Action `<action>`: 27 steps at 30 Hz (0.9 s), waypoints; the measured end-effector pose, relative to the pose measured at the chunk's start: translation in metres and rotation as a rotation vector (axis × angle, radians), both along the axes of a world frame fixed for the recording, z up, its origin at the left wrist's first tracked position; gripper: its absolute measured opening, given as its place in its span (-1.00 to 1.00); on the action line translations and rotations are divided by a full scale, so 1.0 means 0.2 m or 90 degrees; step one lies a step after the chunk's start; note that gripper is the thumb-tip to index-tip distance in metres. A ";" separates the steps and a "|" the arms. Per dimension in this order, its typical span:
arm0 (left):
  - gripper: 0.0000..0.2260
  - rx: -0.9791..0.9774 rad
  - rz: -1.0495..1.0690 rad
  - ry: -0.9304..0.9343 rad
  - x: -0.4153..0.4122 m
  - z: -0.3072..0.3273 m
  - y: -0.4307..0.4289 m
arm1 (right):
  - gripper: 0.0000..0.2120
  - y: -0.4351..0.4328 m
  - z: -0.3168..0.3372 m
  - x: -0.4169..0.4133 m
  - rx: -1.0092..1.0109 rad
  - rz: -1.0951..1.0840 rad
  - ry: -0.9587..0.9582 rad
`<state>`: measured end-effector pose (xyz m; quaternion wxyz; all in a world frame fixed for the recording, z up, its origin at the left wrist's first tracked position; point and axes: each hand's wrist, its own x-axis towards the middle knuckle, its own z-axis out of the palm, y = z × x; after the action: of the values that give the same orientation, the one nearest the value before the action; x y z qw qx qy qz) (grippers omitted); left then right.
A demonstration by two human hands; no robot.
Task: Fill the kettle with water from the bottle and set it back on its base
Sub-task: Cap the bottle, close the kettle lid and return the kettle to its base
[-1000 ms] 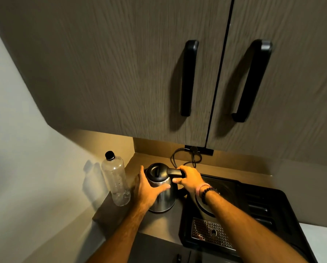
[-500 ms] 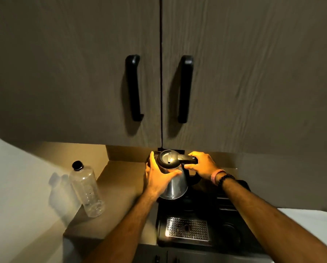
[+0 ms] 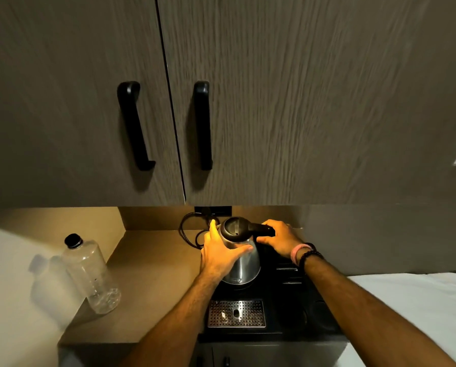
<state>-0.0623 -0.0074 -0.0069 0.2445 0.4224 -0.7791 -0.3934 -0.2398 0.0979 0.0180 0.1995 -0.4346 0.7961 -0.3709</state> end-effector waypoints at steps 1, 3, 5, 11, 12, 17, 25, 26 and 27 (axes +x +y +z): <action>0.25 -0.001 -0.004 -0.007 0.00 0.00 0.00 | -0.74 0.00 -0.01 0.00 0.005 0.003 -0.007; 0.25 0.004 -0.008 -0.016 0.01 -0.01 0.01 | -0.76 0.00 -0.03 0.00 0.008 0.009 -0.024; 0.25 0.011 0.002 -0.012 0.02 -0.02 0.01 | -0.76 0.00 -0.03 0.01 0.005 0.005 -0.025; 0.22 0.016 -0.004 0.006 0.02 -0.03 0.03 | -0.53 0.05 -0.07 0.06 0.010 -0.052 0.040; 0.24 0.012 -0.008 0.005 0.03 -0.03 0.03 | -0.49 0.08 -0.09 0.08 0.012 -0.066 0.078; 0.24 -0.068 -0.029 -0.047 0.08 -0.01 0.01 | -0.45 0.18 -0.18 0.15 0.013 -0.091 0.286; 0.03 -0.232 -0.051 -0.141 0.14 0.05 -0.02 | -0.36 0.18 -0.15 0.18 0.131 -0.074 0.454; 0.01 -0.239 -0.055 -0.164 0.16 0.05 -0.01 | -0.36 0.18 -0.14 0.19 0.150 -0.075 0.479; -0.01 -0.248 -0.059 -0.185 0.18 0.04 -0.01 | -0.36 0.18 -0.14 0.20 0.163 -0.072 0.504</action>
<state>-0.0268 -0.0099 0.0010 0.1885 0.3834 -0.8857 -0.1814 -0.2007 0.1330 -0.0098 -0.0900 -0.4710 0.8735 -0.0837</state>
